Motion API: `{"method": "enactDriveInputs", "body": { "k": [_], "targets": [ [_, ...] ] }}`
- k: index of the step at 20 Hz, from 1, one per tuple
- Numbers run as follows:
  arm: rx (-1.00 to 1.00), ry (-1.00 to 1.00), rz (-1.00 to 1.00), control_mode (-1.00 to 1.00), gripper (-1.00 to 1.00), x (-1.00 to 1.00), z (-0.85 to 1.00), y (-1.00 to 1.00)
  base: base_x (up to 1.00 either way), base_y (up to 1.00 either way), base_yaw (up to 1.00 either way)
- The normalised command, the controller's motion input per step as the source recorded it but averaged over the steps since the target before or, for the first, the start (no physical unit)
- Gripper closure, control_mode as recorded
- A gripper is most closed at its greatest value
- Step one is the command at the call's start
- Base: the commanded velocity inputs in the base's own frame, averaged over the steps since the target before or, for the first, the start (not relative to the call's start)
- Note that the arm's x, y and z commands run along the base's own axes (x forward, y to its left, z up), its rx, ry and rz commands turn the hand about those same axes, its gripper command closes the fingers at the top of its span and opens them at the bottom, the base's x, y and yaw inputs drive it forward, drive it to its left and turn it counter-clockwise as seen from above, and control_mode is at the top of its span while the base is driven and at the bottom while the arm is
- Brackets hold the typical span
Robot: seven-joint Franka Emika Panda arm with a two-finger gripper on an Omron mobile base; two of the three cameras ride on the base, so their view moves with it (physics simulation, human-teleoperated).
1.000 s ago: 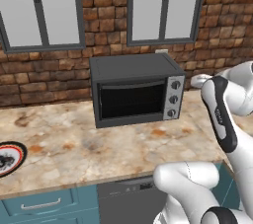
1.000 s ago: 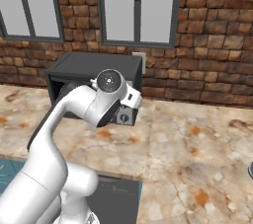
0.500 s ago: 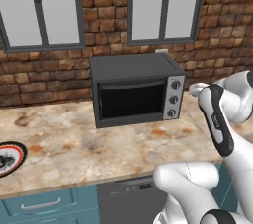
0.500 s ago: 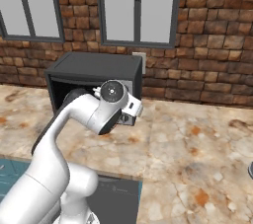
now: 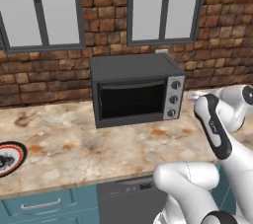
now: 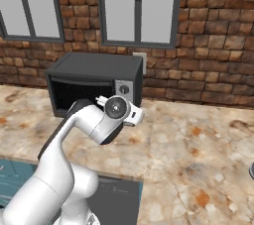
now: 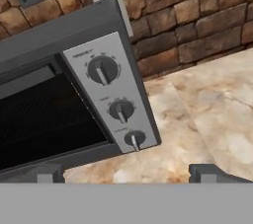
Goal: Pick up the bagel from the plate, place it on the toaster oven rack, close the door, and set the timer.
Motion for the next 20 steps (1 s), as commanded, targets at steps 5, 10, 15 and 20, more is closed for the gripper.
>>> {"method": "enactDriveInputs", "body": {
  "k": [5,10,15,20],
  "targets": [
    [0.00,-0.15,0.04,-1.00,-1.00,0.21,-0.31,0.00,0.00,0.00,0.00],
    [0.00,-0.09,0.03,-1.00,-1.00,0.22,-0.25,0.00,0.00,0.00,0.00],
    [0.00,-0.02,0.00,-1.00,-1.00,0.09,-0.18,0.00,0.00,0.00,0.00],
    [0.00,0.00,0.00,-1.00,-1.00,0.10,-0.24,0.00,0.00,0.00,0.00]
  ]
}}
